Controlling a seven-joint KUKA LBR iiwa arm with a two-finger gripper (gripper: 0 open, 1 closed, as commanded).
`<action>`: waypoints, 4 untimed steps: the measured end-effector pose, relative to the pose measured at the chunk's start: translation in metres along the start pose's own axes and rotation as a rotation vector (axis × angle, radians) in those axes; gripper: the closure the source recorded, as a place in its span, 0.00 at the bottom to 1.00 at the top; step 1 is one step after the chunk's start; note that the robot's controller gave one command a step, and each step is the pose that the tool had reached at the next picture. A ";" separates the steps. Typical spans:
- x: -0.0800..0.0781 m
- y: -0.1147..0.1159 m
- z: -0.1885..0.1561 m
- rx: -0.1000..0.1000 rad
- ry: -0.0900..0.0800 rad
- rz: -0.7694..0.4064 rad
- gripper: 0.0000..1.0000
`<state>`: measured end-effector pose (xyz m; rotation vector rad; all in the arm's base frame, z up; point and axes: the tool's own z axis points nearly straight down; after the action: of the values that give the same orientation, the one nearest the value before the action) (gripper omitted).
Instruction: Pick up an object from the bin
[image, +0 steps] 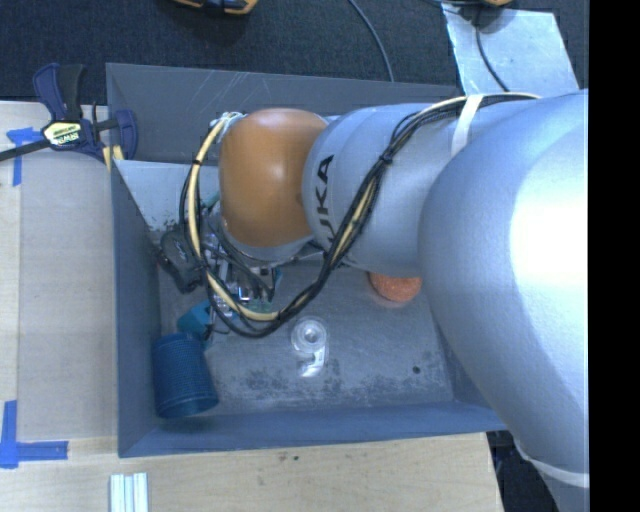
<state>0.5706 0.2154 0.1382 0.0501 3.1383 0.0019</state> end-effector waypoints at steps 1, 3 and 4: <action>-0.012 0.003 -0.009 -0.001 -0.005 -0.185 0.00; 0.006 -0.052 0.019 0.000 -0.004 -0.133 0.00; 0.000 -0.044 0.021 0.001 -0.007 -0.092 0.00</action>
Offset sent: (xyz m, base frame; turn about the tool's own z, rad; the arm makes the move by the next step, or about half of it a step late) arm -0.0015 0.0016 0.0073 -0.0480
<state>0.5692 0.1710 0.1175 -0.0935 3.1303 0.0008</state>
